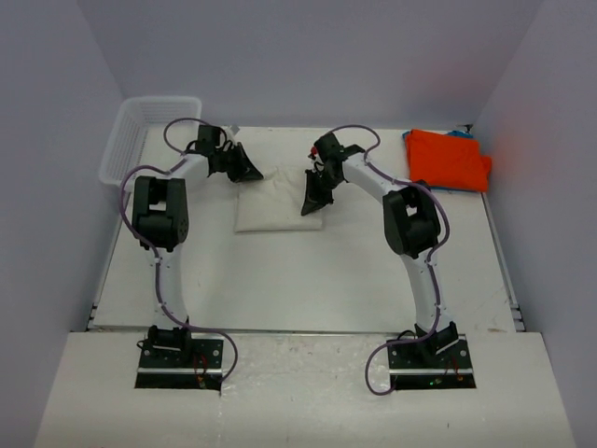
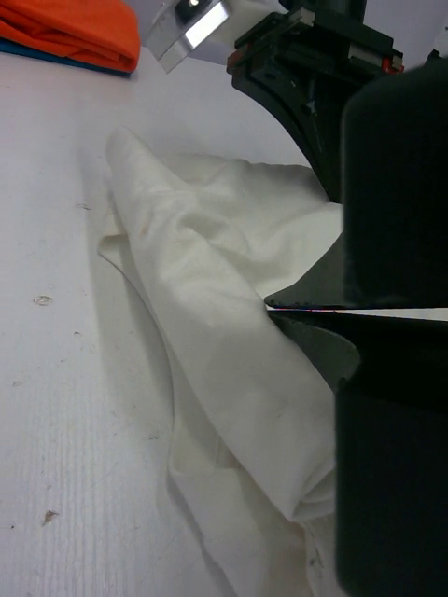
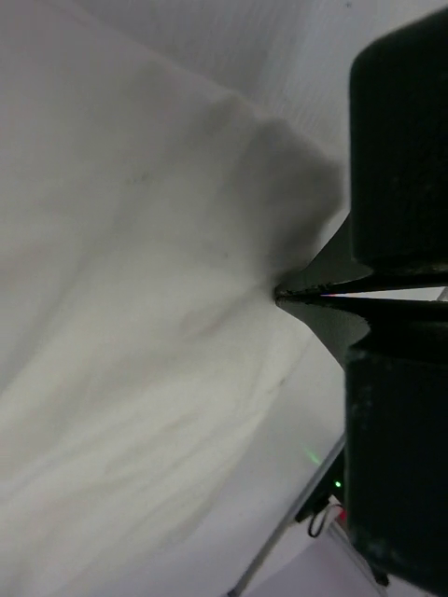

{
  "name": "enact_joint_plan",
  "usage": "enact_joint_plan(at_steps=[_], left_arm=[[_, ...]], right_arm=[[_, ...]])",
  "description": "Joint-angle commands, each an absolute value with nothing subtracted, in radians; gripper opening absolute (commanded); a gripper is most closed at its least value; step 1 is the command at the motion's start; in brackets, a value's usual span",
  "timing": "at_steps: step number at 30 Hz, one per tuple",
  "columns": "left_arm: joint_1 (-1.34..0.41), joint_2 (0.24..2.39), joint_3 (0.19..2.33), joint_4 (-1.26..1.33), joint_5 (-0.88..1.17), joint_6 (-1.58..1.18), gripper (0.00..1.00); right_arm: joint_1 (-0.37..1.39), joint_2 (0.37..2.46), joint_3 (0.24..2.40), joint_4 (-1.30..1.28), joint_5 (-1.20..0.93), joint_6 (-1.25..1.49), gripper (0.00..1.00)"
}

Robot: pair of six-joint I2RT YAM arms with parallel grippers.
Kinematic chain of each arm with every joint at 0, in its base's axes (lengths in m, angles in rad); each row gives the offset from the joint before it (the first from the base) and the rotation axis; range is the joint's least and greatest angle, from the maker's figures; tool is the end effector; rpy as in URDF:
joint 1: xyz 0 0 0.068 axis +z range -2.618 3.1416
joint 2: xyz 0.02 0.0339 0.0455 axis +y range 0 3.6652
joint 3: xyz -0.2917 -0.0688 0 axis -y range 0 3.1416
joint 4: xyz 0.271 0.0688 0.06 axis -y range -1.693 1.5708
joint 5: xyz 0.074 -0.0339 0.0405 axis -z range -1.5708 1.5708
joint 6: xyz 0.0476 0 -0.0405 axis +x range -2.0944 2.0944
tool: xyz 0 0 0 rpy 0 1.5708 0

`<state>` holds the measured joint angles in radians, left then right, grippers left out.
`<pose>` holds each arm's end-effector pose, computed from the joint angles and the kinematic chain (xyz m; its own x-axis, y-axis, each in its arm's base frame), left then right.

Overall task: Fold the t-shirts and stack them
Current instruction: Fold the long partially folded tshirt into a neat square, then smooth out wrinkles on the folded tshirt

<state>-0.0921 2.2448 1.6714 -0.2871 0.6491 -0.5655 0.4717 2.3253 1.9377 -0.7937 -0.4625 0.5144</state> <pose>0.5303 -0.0779 0.1599 -0.8870 -0.3468 -0.3050 -0.0113 0.6765 -0.7363 0.4693 0.2632 0.1713 -0.9918 -0.0116 -0.1275 -0.0800 0.8338 0.5462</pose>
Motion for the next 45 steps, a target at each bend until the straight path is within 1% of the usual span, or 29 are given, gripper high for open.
enact_joint_plan(at_steps=[1, 7, 9, 13, 14, 21, 24, 26, 31, 33, 34, 36, 37, 38, 39, 41, 42, 43, 45], left_arm=[[-0.081, 2.259, 1.675, -0.241, 0.677, -0.578, 0.0], [-0.041, 2.296, 1.692, -0.221, 0.67, -0.591, 0.0], [-0.026, 2.315, 1.709, -0.212, 0.68, -0.594, 0.0], [0.0, 2.338, 1.735, -0.207, 0.683, -0.594, 0.0], [0.029, 2.345, 1.741, -0.207, 0.692, -0.594, 0.0], [0.067, 2.372, 1.888, -0.265, 0.749, -0.566, 0.0], [0.048, 2.301, 1.844, -0.27, 0.749, -0.561, 0.0], [0.028, 2.214, 1.806, -0.275, 0.724, -0.549, 0.0], [-0.07, 2.01, 1.671, -0.313, 0.647, -0.506, 0.0], [-0.104, 1.97, 1.599, -0.317, 0.647, -0.505, 0.0], [-0.118, 1.938, 1.577, -0.319, 0.659, -0.502, 0.0], [-0.158, 1.911, 1.516, -0.33, 0.65, -0.497, 0.0], [-0.167, 1.887, 1.496, -0.333, 0.637, -0.492, 0.0], [-0.181, 1.876, 1.476, -0.333, 0.621, -0.489, 0.0], [-0.184, 1.867, 1.441, -0.334, 0.603, -0.489, 0.0], [-0.187, 1.847, 1.398, -0.353, 0.574, -0.482, 0.0], [-0.189, 1.842, 1.387, -0.363, 0.562, -0.477, 0.0], [-0.189, 1.833, 1.379, -0.397, 0.539, -0.471, 0.0], [-0.192, 1.813, 1.333, -0.411, 0.511, -0.463, 0.0]], right_arm=[[0.486, 2.323, 1.965, -0.894, -0.284, 0.555, 0.0], [0.499, 2.341, 1.948, -0.939, -0.233, 0.572, 0.0], [0.512, 2.332, 1.915, -0.933, -0.169, 0.577, 0.0], [0.515, 2.313, 1.859, -0.928, -0.146, 0.578, 0.0], [0.517, 2.304, 1.829, -0.916, -0.141, 0.575, 0.0], [0.517, 2.266, 1.767, -0.882, -0.124, 0.568, 0.0], [0.522, 2.229, 1.74, -0.859, -0.123, 0.557, 0.0], [0.523, 2.22, 1.746, -0.853, -0.129, 0.542, 0.0], [0.54, 2.132, 1.747, -0.813, -0.106, 0.493, 0.0], [0.545, 2.091, 1.755, -0.811, -0.101, 0.482, 0.0], [0.543, 2.079, 1.769, -0.816, -0.097, 0.47, 0.09], [0.545, 2.057, 1.779, -0.805, -0.094, 0.456, 0.22], [0.543, 2.048, 1.795, -0.802, -0.094, 0.44, 0.37], [0.543, 2.051, 1.808, -0.802, -0.097, 0.43, 0.43], [0.542, 2.062, 1.834, -0.824, -0.097, 0.417, 0.46], [0.54, 2.112, 1.922, -0.854, -0.078, 0.391, 0.49], [0.537, 2.129, 1.951, -0.883, -0.072, 0.382, 0.55], [0.531, 2.161, 2.012, -0.902, -0.063, 0.371, 0.59], [0.519, 2.18, 2.063, -0.917, -0.061, 0.364, 0.7]])
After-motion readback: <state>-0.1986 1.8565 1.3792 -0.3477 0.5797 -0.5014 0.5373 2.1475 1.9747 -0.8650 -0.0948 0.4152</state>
